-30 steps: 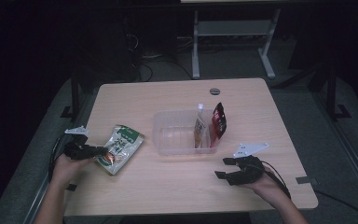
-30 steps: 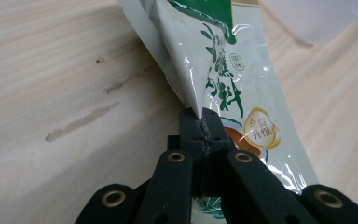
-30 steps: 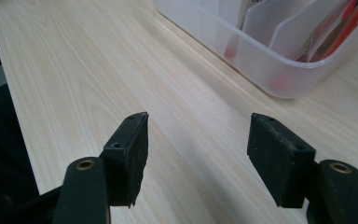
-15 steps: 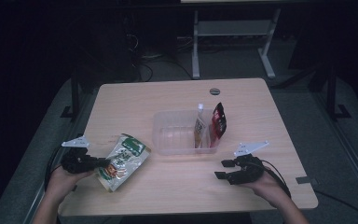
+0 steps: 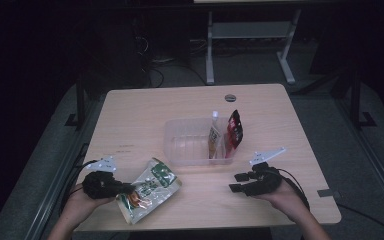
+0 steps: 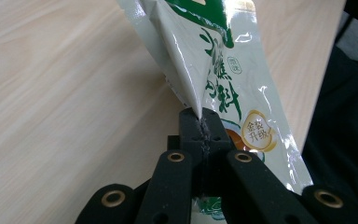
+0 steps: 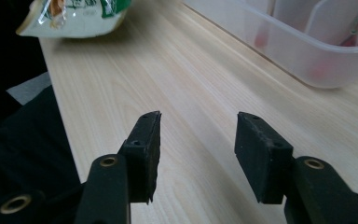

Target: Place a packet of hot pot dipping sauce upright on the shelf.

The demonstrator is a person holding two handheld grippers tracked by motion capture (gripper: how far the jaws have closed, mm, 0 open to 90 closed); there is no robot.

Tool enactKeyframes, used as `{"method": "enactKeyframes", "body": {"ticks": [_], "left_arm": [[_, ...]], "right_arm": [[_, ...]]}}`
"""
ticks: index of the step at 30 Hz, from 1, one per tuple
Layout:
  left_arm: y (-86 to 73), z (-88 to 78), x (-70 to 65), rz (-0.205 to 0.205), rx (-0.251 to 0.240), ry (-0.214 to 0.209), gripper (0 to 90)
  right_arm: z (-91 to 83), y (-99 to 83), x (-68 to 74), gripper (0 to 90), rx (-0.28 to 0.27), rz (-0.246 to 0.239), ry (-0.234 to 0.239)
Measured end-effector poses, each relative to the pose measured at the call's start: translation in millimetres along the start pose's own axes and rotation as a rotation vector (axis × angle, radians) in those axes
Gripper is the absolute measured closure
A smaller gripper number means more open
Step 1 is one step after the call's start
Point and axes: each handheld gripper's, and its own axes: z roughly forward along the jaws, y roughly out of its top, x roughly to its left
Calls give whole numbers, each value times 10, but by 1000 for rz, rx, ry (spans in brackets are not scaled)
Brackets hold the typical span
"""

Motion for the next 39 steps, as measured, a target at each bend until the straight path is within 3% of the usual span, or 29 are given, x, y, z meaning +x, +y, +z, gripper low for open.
{"method": "enactKeyframes", "body": {"ticks": [7,18,24,33,39], "left_arm": [[161,164,-202,67,0,-56,900],[432,458,-480,164,-25,-113,900],[550,601,-566,203,-12,-145,900],[783,781,-641,285,-31,-203,900],[796,860,-727,330,-29,-225,900]], "right_arm": [[30,24,23,514,4,5,14],[156,66,140,469,12,-8,115],[175,72,140,495,3,0,148],[197,84,83,545,-6,19,242],[195,94,85,592,-17,17,285]]}}
